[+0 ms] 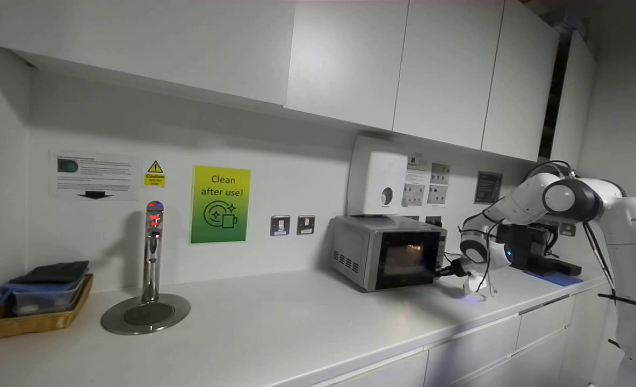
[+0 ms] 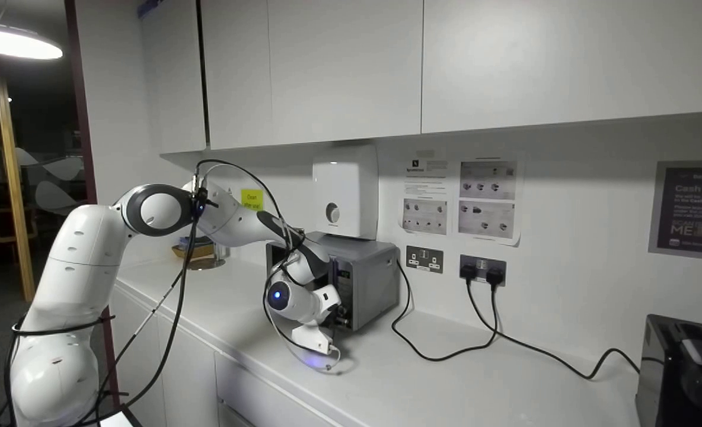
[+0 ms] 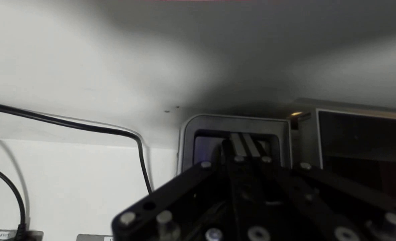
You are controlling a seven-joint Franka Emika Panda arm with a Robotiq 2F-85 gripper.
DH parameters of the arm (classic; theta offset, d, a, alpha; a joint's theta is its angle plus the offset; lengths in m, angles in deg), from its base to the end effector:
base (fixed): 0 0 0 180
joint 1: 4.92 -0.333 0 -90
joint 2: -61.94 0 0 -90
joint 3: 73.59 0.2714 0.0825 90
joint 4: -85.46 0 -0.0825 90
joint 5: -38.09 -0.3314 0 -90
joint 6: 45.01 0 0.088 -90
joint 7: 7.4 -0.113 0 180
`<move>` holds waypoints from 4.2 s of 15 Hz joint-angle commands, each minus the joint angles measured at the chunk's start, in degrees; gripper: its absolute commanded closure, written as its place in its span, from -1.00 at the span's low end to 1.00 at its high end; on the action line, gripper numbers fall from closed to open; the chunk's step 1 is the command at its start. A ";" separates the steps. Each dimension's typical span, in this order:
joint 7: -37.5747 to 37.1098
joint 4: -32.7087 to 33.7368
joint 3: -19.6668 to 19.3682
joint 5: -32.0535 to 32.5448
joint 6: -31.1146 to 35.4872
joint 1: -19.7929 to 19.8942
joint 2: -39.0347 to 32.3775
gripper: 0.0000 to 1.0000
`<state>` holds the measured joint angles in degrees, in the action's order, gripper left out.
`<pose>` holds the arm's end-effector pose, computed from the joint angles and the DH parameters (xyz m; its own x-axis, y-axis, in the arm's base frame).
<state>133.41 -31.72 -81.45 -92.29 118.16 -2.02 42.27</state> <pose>0.5071 -0.1356 0.2586 0.5717 0.0927 0.8152 0.0936 -0.9945 0.0474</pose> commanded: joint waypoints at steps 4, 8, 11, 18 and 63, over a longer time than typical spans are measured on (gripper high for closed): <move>-1.30 2.32 -0.20 3.99 0.74 0.18 1.32 1.00; -2.30 0.93 -0.23 7.39 1.25 0.43 2.54 1.00; -4.16 -0.01 -0.31 10.93 1.50 0.49 3.36 1.00; -4.26 -1.88 -1.25 17.94 2.96 0.82 5.40 1.00; -39.77 -24.68 -8.39 84.64 -1.33 1.65 27.68 1.00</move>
<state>97.82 -53.33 -89.95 -11.25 118.93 -1.01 65.10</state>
